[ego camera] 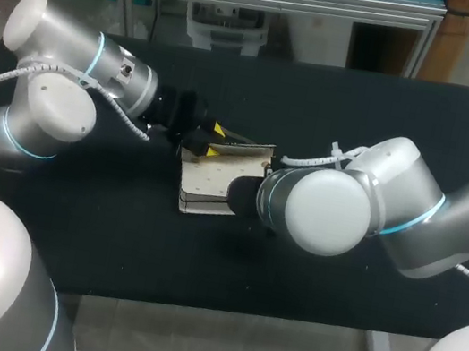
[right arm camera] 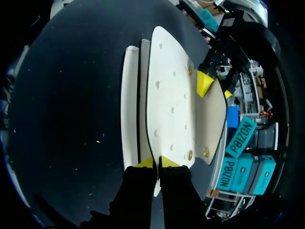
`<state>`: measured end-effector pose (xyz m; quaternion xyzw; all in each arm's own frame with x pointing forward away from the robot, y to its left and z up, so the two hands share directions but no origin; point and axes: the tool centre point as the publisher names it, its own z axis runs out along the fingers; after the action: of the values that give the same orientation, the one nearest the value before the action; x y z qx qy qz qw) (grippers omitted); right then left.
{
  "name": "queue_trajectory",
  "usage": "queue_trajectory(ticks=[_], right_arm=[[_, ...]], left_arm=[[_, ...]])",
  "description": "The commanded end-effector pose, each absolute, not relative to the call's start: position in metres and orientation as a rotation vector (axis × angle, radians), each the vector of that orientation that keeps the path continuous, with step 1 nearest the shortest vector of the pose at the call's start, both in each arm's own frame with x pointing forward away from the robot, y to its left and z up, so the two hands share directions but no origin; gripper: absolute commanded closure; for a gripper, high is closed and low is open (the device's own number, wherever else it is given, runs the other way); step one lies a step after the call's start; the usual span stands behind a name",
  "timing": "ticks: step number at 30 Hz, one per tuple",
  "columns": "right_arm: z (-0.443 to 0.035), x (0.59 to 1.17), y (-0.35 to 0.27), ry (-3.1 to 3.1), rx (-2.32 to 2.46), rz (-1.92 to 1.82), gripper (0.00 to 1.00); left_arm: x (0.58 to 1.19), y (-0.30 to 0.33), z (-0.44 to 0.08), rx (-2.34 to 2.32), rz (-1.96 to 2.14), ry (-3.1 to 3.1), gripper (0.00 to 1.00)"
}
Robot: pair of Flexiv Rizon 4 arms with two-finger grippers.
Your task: Pick up the bag, open it, inspect its contents, close it, and place it on the opposite side
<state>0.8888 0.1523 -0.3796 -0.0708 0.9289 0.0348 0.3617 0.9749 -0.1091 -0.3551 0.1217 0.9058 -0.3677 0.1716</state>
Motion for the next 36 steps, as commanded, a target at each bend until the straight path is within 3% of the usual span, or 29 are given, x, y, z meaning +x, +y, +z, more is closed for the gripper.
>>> queue_trajectory(ticks=[1, 13, 15, 17, 19, 31, 32, 33, 34, 36], right_arm=[[-0.384, 0.887, 0.149, 2.235, -0.174, 0.114, 1.00], [-0.384, 0.887, 0.149, 2.235, -0.174, 0.114, 1.00], [-0.384, 0.887, 0.149, 2.235, -0.174, 0.114, 1.00], [-0.384, 0.887, 0.149, 2.235, -0.174, 0.114, 1.00], [-0.384, 0.887, 0.149, 2.235, -0.174, 0.114, 1.00], [-0.378, 0.886, 0.149, 2.244, -0.164, 0.119, 1.00], [-0.376, 0.885, 0.149, 2.247, -0.162, 0.118, 0.87], [-0.374, 0.885, 0.149, 2.249, -0.161, 0.117, 0.55], [-0.367, 0.883, 0.149, 2.256, -0.159, 0.120, 0.00], [-0.360, 0.881, 0.150, 2.262, -0.162, 0.119, 0.00]], left_arm=[[0.987, -0.113, -0.361, 0.342, -1.041, 2.593, 0.58], [0.989, -0.116, -0.357, 0.357, -1.018, 2.623, 0.60], [0.989, -0.117, -0.356, 0.355, -1.015, 2.626, 0.69], [0.990, -0.117, -0.356, 0.356, -1.007, 2.634, 0.90], [0.991, -0.117, -0.357, 0.353, -1.000, 2.641, 1.00], [0.989, -0.114, -0.347, 0.308, -1.059, 2.647, 1.00], [0.988, -0.114, -0.345, 0.306, -1.064, 2.646, 1.00], [0.988, -0.114, -0.343, 0.303, -1.066, 2.644, 1.00], [0.986, -0.114, -0.338, 0.292, -1.081, 2.636, 1.00], [0.984, -0.115, -0.332, 0.278, -1.093, 2.625, 1.00]])
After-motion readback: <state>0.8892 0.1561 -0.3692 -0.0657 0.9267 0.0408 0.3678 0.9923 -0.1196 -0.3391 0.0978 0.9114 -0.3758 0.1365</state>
